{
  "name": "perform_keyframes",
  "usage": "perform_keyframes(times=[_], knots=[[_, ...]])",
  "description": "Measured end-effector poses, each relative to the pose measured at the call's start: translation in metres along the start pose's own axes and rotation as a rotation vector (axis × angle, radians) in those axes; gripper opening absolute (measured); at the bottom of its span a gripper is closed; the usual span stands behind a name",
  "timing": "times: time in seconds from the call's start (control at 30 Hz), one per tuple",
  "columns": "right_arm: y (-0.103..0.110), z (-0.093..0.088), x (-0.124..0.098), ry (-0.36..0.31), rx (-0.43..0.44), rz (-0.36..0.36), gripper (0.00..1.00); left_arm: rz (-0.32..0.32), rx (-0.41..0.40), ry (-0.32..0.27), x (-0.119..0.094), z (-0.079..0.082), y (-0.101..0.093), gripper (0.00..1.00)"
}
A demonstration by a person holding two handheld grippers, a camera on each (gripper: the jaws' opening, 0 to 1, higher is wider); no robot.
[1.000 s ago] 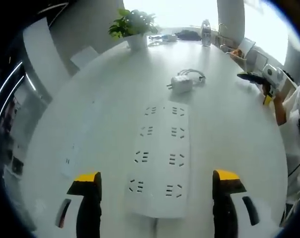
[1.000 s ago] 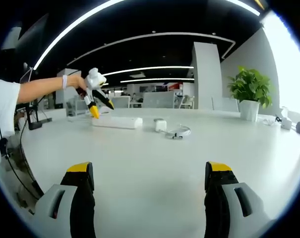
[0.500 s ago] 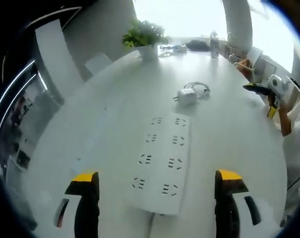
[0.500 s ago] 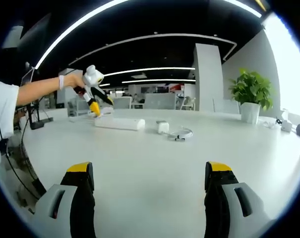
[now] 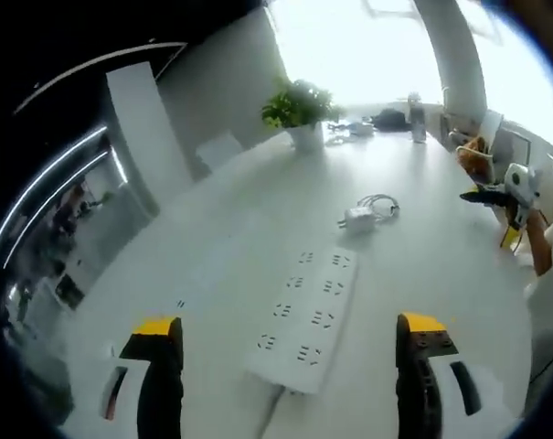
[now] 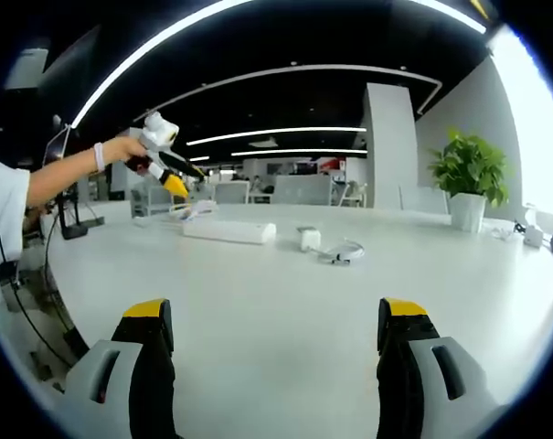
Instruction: Straighten the power strip on the desk, plug the charger into it
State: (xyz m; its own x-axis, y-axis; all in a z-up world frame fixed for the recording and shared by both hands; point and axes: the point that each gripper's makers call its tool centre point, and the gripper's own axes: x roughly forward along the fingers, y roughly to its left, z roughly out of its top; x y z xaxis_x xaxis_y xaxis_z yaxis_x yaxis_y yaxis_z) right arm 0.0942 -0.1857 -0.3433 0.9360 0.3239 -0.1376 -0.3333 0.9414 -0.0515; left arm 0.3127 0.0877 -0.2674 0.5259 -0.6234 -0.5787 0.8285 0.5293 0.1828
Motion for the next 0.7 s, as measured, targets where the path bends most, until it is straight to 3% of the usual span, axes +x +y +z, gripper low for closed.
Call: perform_keyframes(times=[0.13,0.33,0.7], knots=[[0.001,0.000,0.001,0.002,-0.003,0.008,0.92,0.031,0.017,-0.042,-0.015,0.003,-0.007,0.99],[0.004,-0.002,0.003,0.003,0.000,0.020,0.92,0.067,0.001,-0.164,-0.039,0.010,-0.019,0.99],[0.010,-0.001,0.007,0.003,-0.005,0.049,0.92,0.199,0.012,-0.257,-0.079,0.001,-0.025,0.99]])
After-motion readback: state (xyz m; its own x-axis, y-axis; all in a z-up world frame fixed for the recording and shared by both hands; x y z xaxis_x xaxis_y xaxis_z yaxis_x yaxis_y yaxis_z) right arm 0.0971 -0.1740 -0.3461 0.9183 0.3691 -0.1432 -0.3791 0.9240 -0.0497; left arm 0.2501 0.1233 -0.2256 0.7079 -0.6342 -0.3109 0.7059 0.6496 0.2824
